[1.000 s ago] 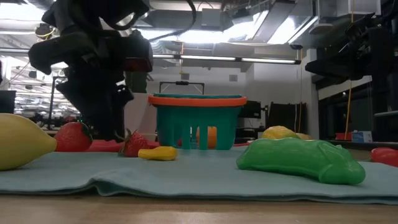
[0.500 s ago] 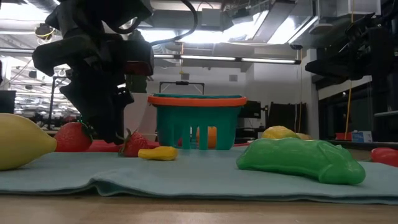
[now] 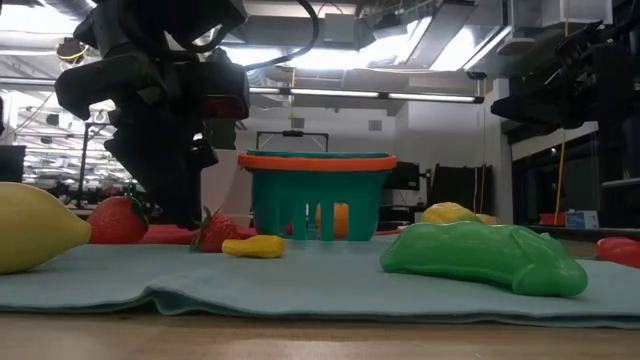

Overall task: Pick and placing Produce into tupperware
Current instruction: Put the right strawberry into the basket

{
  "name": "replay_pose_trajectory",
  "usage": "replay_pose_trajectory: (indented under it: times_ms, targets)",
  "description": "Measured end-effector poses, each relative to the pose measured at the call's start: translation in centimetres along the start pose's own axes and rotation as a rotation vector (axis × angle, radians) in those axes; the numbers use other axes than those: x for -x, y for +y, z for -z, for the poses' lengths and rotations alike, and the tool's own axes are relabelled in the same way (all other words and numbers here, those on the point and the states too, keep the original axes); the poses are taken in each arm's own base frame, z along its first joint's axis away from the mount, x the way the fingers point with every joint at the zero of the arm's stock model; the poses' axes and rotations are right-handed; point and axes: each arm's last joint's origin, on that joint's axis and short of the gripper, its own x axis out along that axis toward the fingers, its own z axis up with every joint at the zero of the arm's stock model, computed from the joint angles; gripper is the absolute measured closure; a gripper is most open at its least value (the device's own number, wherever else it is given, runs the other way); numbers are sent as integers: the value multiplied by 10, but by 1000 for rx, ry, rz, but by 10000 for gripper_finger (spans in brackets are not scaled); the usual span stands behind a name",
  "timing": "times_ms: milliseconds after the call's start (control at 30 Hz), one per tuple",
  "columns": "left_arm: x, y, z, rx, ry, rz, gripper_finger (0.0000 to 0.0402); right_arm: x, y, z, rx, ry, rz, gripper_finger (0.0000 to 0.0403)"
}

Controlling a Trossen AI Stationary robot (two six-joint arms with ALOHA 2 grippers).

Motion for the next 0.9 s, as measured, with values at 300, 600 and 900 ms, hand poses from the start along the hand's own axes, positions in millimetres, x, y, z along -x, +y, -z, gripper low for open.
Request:
replay_pose_trajectory:
  times_ms: [300,600,900]
  targets:
    - [0,0,0,4,1,3,353,0,0,0,0,0,0,330]
    - [0,0,1,0,8,1,397,0,0,0,0,0,0,330]
    - [0,0,1,-18,6,-3,399,0,0,0,0,0,0,330]
